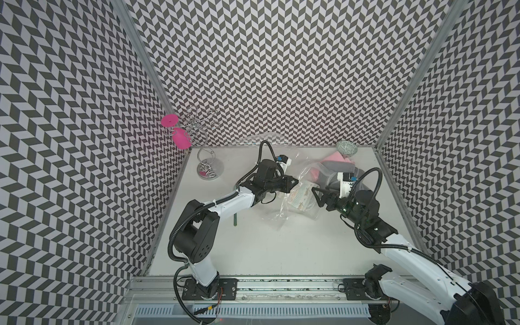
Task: Place the folded towel into the vacuum bag
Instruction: Place the towel in the vacuum bag, then pick up the towel from the center of the board.
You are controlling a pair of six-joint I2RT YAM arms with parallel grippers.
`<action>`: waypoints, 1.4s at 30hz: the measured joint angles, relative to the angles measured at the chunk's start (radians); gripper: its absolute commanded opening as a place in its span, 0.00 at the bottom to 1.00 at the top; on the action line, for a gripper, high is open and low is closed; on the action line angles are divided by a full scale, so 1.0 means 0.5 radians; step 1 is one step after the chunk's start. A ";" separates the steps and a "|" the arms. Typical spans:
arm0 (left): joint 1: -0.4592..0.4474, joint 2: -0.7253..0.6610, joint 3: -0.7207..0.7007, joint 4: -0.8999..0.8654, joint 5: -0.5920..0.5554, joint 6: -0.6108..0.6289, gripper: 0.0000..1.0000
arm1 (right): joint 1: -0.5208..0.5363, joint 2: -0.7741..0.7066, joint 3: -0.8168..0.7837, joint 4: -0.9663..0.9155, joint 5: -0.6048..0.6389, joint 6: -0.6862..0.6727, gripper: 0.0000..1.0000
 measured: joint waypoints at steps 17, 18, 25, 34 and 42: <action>0.000 -0.001 0.000 -0.003 0.001 0.008 0.00 | -0.926 0.851 0.568 -0.581 0.140 0.088 0.95; 0.000 -0.002 0.000 -0.005 0.001 0.010 0.00 | -0.948 0.915 0.606 -0.627 0.124 0.095 0.95; 0.001 -0.021 0.000 -0.027 -0.001 0.050 0.00 | -1.151 1.238 0.892 -0.761 -0.046 0.151 0.95; 0.019 -0.031 0.000 -0.047 -0.002 0.069 0.00 | -1.244 1.509 1.074 -0.842 -0.247 0.097 1.00; 0.070 -0.055 -0.011 -0.060 -0.007 0.066 0.00 | -0.978 1.521 1.212 -0.940 -0.168 -0.056 1.00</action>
